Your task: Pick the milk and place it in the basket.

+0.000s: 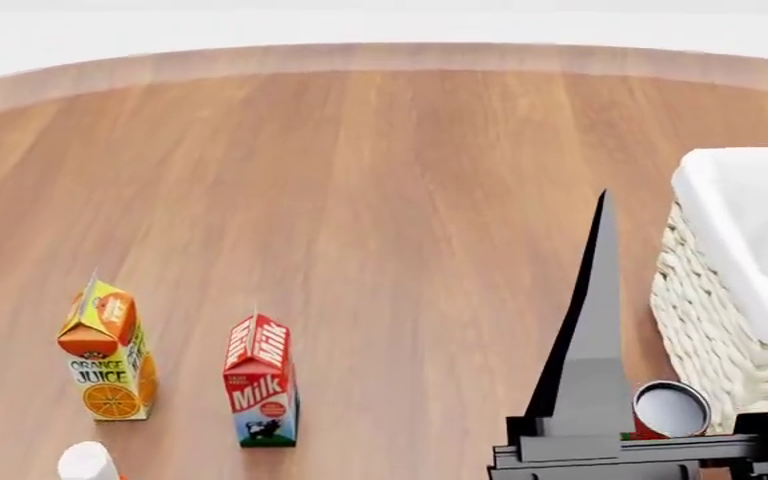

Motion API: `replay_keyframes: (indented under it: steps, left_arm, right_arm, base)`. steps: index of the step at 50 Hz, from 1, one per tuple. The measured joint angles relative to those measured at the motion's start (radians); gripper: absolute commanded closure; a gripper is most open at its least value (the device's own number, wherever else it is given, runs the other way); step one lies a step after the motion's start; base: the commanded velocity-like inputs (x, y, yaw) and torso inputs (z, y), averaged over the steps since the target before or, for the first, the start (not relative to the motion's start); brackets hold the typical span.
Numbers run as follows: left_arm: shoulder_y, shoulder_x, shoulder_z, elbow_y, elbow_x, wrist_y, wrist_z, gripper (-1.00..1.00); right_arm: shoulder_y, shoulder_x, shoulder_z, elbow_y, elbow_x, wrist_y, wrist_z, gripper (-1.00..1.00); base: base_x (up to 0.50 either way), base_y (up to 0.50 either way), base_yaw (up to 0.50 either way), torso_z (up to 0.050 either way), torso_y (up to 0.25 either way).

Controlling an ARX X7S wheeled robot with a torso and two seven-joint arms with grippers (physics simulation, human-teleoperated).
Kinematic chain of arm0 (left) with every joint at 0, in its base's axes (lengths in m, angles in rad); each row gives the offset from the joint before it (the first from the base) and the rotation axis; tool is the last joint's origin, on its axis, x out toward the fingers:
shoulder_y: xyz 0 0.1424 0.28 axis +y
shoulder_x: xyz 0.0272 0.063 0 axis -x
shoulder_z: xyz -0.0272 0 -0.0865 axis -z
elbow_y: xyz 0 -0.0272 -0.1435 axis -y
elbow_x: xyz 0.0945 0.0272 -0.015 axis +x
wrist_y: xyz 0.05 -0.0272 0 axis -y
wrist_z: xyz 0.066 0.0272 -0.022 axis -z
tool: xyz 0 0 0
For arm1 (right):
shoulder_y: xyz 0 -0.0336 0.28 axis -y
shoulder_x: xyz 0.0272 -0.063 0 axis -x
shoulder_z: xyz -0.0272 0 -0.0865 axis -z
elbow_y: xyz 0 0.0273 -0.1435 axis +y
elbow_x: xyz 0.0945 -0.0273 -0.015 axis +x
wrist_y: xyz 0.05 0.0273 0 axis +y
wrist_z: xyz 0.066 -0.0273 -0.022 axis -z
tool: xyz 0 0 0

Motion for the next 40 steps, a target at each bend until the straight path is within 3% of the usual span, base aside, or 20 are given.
replay_keyframes:
  steps: [40]
  left_arm:
    - [0.003, -0.015, 0.015, -0.009, 0.000, 0.018, -0.012, -1.00]
  right_arm:
    - [-0.007, 0.020, -0.024, 0.010, 0.000, -0.027, 0.006, -1.00]
  base:
    - [0.48, 0.00, 0.00, 0.000, 0.001]
